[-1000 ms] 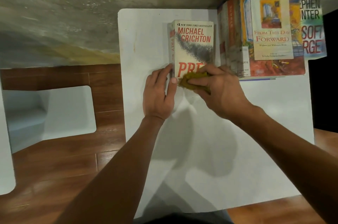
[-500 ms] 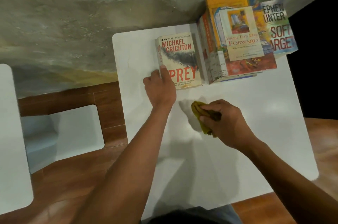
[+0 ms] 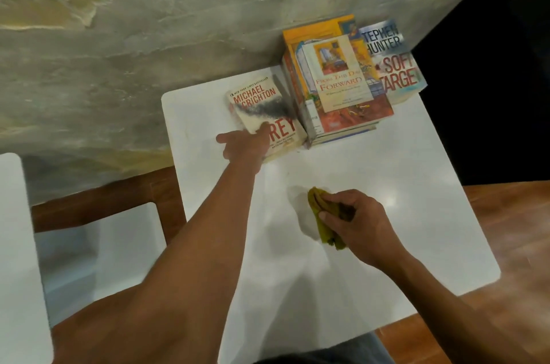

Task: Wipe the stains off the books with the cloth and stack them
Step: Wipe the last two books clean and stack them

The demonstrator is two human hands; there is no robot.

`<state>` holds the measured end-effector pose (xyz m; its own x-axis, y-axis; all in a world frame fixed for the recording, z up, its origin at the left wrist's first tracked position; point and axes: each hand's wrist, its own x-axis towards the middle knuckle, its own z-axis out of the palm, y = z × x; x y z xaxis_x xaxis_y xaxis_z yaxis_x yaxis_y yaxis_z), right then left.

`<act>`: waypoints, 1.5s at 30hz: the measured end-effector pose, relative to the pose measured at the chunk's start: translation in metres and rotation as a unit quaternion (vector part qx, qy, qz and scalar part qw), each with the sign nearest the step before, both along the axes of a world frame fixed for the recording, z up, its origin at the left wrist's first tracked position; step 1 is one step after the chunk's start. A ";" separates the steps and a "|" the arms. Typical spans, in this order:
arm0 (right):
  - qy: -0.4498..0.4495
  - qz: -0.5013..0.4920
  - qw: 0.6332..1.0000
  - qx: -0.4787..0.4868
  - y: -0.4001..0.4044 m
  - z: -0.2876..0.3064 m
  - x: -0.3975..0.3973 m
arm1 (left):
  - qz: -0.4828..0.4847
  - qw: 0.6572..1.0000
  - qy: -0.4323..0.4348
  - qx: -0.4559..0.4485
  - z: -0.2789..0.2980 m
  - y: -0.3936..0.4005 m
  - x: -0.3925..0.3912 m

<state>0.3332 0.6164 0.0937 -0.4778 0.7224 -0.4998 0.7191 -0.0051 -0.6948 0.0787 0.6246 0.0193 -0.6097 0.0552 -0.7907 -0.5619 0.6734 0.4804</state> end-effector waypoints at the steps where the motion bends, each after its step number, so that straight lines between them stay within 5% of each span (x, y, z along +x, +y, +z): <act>1: -0.001 -0.004 1.000 -0.003 -0.001 0.000 0.003 | -0.010 1.000 0.008 0.012 0.004 0.000 0.002; 6: 0.010 0.000 1.000 -0.018 -0.009 0.003 0.010 | -0.100 0.992 0.039 0.067 0.017 -0.023 -0.005; 13: 0.082 -0.010 0.996 -0.037 -0.004 0.028 -0.011 | -0.030 0.988 0.006 0.153 0.046 -0.088 -0.011; 27: 0.184 0.075 0.954 0.223 0.025 0.118 -0.056 | -0.013 0.906 0.148 0.396 0.172 -0.098 0.073; 32: 0.211 0.189 0.894 0.346 -0.002 0.138 -0.021 | 0.006 0.875 0.198 0.441 0.202 -0.094 0.101; 37: 0.245 0.087 0.891 0.371 0.020 0.148 -0.006 | -0.022 0.868 0.206 0.451 0.211 -0.101 0.129; 41: 0.267 0.201 0.832 0.443 0.016 0.149 0.016 | -0.032 0.862 0.215 0.459 0.215 -0.106 0.148; 45: 0.283 0.115 0.857 0.415 0.029 0.160 0.025 | -0.052 0.861 0.205 0.463 0.221 -0.106 0.162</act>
